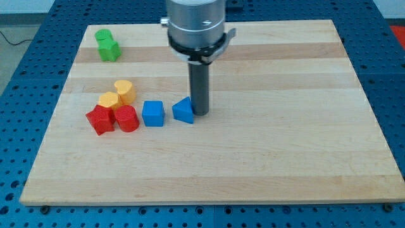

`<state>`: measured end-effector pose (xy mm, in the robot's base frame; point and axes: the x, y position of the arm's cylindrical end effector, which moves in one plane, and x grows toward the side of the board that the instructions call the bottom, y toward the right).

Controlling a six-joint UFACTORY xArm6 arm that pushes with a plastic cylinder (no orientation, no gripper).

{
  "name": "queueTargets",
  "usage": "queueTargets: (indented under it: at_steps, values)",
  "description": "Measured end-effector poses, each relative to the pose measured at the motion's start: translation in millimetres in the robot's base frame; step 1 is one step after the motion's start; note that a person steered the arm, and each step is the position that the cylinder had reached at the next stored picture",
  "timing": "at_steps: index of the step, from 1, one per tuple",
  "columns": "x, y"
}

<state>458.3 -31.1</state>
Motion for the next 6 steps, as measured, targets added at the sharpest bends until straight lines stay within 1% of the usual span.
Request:
queueTargets:
  at_steps: [1, 2, 3, 4, 5, 6]
  values:
    - [4, -9]
    - [-13, -1]
    - [-55, -4]
    - [-56, -37]
    - [-38, -74]
    - [-20, -94]
